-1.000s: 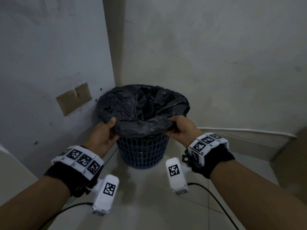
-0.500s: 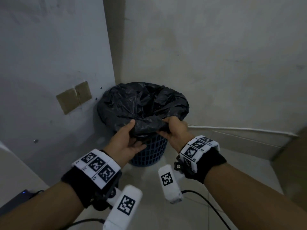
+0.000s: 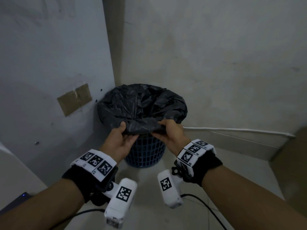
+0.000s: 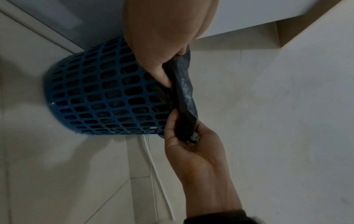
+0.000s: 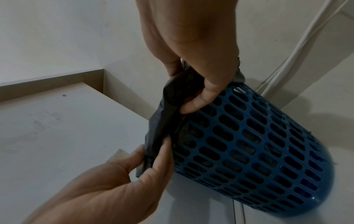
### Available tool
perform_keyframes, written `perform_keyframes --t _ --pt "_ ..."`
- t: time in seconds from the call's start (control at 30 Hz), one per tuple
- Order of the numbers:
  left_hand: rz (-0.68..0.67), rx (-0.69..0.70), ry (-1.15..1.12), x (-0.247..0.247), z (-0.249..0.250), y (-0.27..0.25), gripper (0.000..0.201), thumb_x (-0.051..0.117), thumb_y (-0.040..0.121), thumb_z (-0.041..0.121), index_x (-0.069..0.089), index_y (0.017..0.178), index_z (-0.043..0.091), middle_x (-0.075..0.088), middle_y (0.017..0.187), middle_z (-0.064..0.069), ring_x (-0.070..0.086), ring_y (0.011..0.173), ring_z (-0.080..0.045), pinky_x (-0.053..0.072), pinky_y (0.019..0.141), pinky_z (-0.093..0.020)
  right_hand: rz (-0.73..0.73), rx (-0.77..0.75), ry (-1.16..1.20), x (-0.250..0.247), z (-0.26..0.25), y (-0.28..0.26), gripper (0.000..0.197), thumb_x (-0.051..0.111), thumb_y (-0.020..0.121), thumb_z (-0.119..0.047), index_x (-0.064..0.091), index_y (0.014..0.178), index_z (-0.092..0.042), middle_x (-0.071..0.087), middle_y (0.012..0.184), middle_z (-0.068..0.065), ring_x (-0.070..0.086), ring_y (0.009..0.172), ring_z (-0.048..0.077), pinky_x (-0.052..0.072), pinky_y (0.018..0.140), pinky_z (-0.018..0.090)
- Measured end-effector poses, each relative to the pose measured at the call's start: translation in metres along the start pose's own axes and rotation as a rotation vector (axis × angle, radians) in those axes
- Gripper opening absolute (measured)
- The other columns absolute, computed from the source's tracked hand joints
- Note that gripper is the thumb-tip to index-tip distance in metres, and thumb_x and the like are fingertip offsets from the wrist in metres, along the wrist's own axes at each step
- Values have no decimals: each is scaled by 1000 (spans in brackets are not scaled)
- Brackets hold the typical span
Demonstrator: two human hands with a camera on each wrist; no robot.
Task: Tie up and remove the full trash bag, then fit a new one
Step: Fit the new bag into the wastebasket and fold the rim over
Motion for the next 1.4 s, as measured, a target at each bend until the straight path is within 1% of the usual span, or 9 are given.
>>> perform_keyframes --t 0.17,0.33,0.5,0.63,0.8,0.93,1.07,1.23,1.4 --pt "-12 52 21 -6 3 14 45 41 102 23 38 143 4 49 141 -16 48 128 -30 47 90 -41 -85 4 52 -8 3 -7 19 50 95 -12 59 110 -5 69 101 14 68 82 27 57 59 32" --pt "-22 79 84 -9 4 20 46 41 102 21 35 145 5 48 142 -16 48 128 -31 48 87 -42 -115 24 109 -24 7 -4 24 33 102 -11 56 109 -10 63 96 8 60 78 23 52 64 32" --pt "-22 99 108 -19 11 27 45 42 101 21 39 142 3 52 138 -17 54 120 -31 51 79 -41 42 122 -66 -25 13 1 9 51 99 -15 51 93 -8 49 69 6 46 53 16 46 40 19" --pt "-19 122 146 -20 11 30 43 43 101 20 41 141 4 54 136 -16 57 109 -28 53 68 -37 121 87 -23 -25 7 3 10 59 93 -4 57 83 -3 57 82 11 52 62 19 50 39 18" --pt "-17 116 161 -22 11 33 44 41 102 20 39 142 3 52 138 -16 54 120 -30 53 69 -38 242 35 28 -21 -2 7 8 59 85 11 59 88 3 59 93 18 52 59 20 47 36 16" --pt "-26 118 169 -25 14 35 44 41 102 20 39 142 3 52 138 -16 53 121 -30 52 72 -39 212 44 47 -24 -6 1 12 52 89 -4 56 77 -2 60 80 13 51 58 20 50 44 22" --pt "-16 133 180 -24 14 38 44 43 101 19 40 142 3 52 137 -16 56 115 -29 52 73 -39 81 47 75 -25 -16 -1 34 47 96 -34 59 98 -2 62 80 11 55 66 21 50 57 30" --pt "6 139 201 -25 14 39 43 43 101 20 41 141 2 53 137 -15 57 110 -27 52 71 -38 78 82 78 -25 -14 5 22 40 102 -18 59 98 -7 59 82 9 54 65 18 52 44 20" --pt "-16 112 204 -26 17 37 43 40 102 19 40 141 2 52 138 -17 52 123 -31 48 88 -42 62 169 12 -21 -17 2 19 46 102 -12 58 91 -2 58 77 10 54 64 20 51 39 23"
Point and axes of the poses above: each hand's wrist, its own y-axis towards the middle knuckle, its own x-axis out of the palm, z = x × y, the point moved 2 cm from there along y, towards the middle knuckle
